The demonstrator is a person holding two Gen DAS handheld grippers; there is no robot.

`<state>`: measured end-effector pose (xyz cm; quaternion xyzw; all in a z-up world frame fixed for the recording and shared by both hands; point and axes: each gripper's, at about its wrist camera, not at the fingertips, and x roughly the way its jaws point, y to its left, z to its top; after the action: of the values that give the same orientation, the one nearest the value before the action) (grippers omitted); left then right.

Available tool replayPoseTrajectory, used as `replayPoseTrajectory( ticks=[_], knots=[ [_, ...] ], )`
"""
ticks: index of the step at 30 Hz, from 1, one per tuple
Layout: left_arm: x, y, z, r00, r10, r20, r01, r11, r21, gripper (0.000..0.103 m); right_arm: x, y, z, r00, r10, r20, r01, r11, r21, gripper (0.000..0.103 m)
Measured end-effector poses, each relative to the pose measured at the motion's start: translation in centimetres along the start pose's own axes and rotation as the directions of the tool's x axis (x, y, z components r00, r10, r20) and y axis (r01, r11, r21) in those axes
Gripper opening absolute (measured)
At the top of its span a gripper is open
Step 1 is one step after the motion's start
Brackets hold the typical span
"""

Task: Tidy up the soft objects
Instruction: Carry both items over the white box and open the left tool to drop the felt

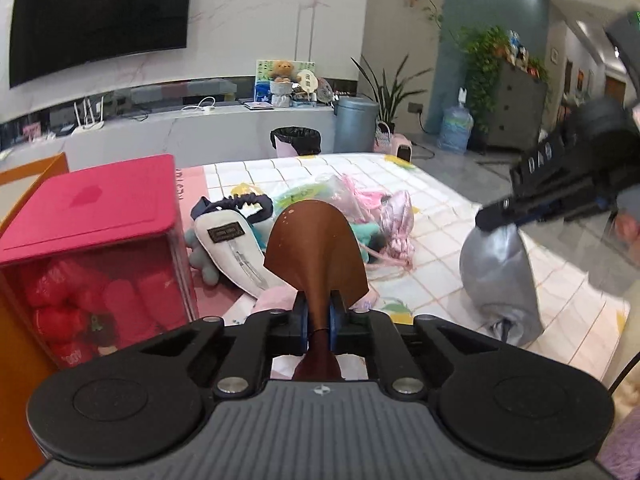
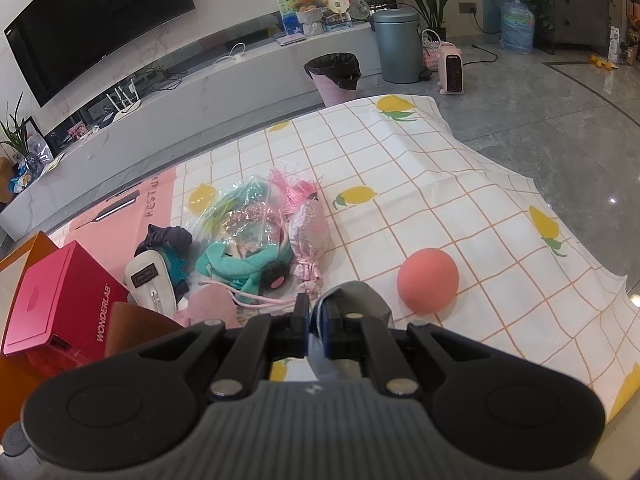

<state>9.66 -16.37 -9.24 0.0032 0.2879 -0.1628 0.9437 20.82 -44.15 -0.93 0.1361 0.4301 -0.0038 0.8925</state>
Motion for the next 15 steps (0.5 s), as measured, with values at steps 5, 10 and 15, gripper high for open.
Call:
replayPoseTrajectory(
  ticks=[5, 10, 15],
  knots=[
    [-0.9, 0.5, 1.7, 0.997, 0.006, -0.082, -0.009, 0.999, -0.033, 0.009, -0.2, 0.3, 0.0, 1.000, 0.013, 0.004, -0.013, 1.000, -0.014, 0.004],
    [-3.1, 0.9, 3.3, 0.997, -0.015, -0.074, 0.009, 0.997, -0.081, 0.009, -2.7, 1.0, 0.1, 0.993, 0.089, 0.073, -0.088, 0.996, -0.021, 0.000],
    [-6.5, 2.0, 6.1, 0.999, 0.015, -0.047, -0.020, 0.994, -0.109, 0.009, -5.6, 2.9, 0.5, 0.980, 0.142, 0.141, -0.136, 0.989, -0.052, 0.000]
  ],
)
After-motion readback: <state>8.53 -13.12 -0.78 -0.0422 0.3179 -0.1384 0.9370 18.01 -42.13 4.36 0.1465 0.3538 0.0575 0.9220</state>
